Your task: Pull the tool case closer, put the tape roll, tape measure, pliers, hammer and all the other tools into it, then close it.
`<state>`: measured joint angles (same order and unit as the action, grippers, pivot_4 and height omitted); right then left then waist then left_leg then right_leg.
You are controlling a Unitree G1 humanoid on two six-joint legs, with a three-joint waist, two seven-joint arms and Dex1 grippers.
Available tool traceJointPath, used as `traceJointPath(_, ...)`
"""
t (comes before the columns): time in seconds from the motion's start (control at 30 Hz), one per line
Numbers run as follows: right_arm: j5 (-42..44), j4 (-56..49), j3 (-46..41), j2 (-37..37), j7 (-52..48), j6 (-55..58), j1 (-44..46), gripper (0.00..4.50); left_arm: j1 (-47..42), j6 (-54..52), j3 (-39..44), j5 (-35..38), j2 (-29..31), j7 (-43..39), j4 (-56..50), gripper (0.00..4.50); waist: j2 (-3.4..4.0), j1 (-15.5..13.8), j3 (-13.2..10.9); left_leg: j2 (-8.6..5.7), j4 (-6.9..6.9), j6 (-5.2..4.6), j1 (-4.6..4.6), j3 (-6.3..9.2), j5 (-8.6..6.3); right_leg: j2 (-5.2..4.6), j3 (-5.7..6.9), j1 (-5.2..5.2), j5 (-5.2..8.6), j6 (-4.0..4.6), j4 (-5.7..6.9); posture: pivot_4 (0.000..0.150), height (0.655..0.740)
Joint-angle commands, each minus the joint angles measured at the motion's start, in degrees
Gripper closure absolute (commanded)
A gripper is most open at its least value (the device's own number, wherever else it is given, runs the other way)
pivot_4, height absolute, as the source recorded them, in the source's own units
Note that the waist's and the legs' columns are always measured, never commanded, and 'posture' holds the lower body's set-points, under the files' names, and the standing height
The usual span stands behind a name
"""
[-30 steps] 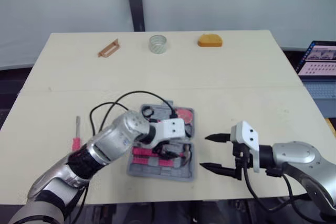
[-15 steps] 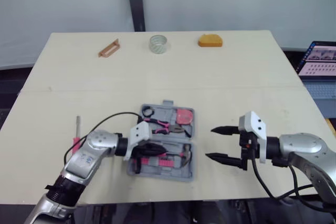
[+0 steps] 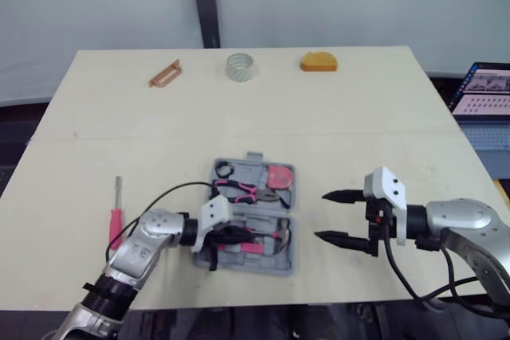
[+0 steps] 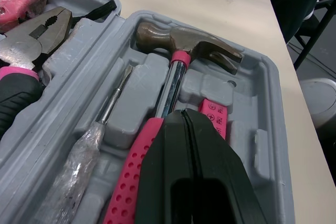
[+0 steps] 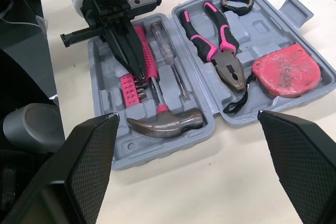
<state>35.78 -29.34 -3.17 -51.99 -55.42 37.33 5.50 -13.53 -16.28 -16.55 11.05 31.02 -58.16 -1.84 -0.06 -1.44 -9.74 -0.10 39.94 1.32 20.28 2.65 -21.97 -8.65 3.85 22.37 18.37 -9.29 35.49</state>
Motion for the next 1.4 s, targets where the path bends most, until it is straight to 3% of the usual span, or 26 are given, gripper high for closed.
traceJointPath(0.03,0.7,-1.5,-2.1,-0.8,-0.9,-0.7,0.3,0.00,-0.1,0.6,0.0,-0.3,-0.3,-0.1,0.0,4.49,0.00,0.0,0.0,0.00,0.00,0.00,0.00,0.00,0.00,0.00,0.00,0.00,0.00,0.00,0.00,0.150,0.7400)
traceJointPath(0.13,0.8,-1.6,-2.1,-0.8,-1.0,-0.5,0.3,0.00,-0.5,-1.4,1.6,2.8,-0.9,-0.7,-2.5,4.49,0.00,0.0,0.0,0.00,0.00,0.00,0.00,0.00,0.00,-0.01,0.00,0.00,0.00,0.00,0.00,0.150,0.7400)
traceJointPath(0.33,0.8,-1.4,-1.9,-0.8,-1.1,-0.5,0.5,0.00,-1.6,-1.9,2.6,2.2,0.2,-0.3,-1.8,4.49,0.00,0.1,0.0,0.00,0.00,0.00,0.01,0.00,0.00,0.00,0.00,0.01,0.00,0.00,0.00,0.150,0.7400)
traceJointPath(1.4,0.1,-1.5,-1.5,-1.3,-1.3,-0.8,0.5,0.00,1.8,2.9,-5.0,-9.3,3.1,0.7,5.3,4.49,0.13,-0.1,0.1,0.00,-0.04,0.00,-0.18,0.02,0.00,0.00,0.02,-0.23,0.00,0.00,-0.08,0.150,0.7400)
